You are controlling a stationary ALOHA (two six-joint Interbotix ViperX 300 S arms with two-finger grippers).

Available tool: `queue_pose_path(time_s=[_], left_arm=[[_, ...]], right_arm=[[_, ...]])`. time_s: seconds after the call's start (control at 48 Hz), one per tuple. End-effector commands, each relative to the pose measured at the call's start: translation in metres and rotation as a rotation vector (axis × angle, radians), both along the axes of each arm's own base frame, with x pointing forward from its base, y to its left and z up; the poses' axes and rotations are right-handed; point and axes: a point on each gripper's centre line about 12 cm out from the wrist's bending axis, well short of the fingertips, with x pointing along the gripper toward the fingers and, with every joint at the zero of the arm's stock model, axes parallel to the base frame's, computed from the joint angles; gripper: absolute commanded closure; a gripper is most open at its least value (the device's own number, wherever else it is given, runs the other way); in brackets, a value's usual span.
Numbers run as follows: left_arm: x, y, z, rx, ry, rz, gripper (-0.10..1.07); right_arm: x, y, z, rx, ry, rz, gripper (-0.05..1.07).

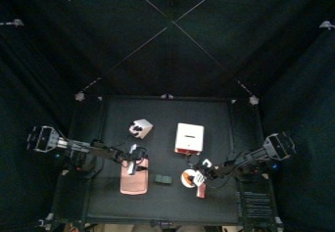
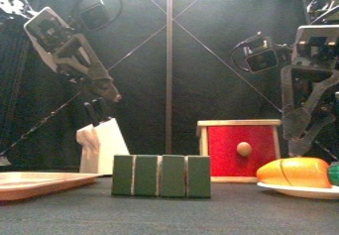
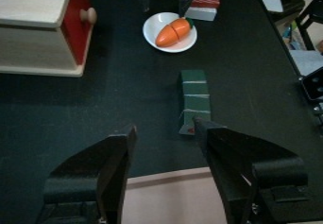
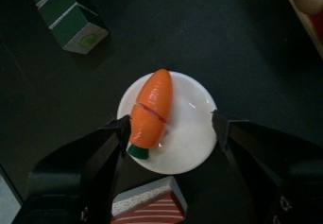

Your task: Grab sushi roll

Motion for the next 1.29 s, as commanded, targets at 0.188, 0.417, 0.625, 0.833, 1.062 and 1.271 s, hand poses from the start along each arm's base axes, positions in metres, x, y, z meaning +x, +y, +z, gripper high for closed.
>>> queue_pose_path(time_s=[0.188,0.417,0.625,0.833,1.062,1.271], left_arm=[[0.005,0.000,0.007,0.000,-0.026,-0.005,0.11],[0.008,-0.001,0.012,0.002,-0.038,-0.007,0.11],[0.009,-0.004,0.013,0.014,-0.038,-0.022,0.11],[0.010,-0.013,0.013,0.031,-0.014,-0.035,0.11],[0.016,-0.016,0.020,0.091,0.050,0.006,0.11],[0.023,-0.028,0.023,0.106,0.065,-0.012,0.10]], right_arm=[[0.006,0.001,0.027,0.005,-0.094,0.021,0.04],[0.008,-0.008,0.051,-0.027,-0.179,0.041,0.04],[0.009,-0.023,0.085,-0.093,-0.309,0.061,0.04],[0.004,-0.042,0.113,-0.164,-0.411,0.056,0.04],[-0.006,-0.061,0.139,-0.262,-0.509,0.057,0.04],[-0.020,-0.085,0.156,-0.349,-0.573,0.014,0.04]])
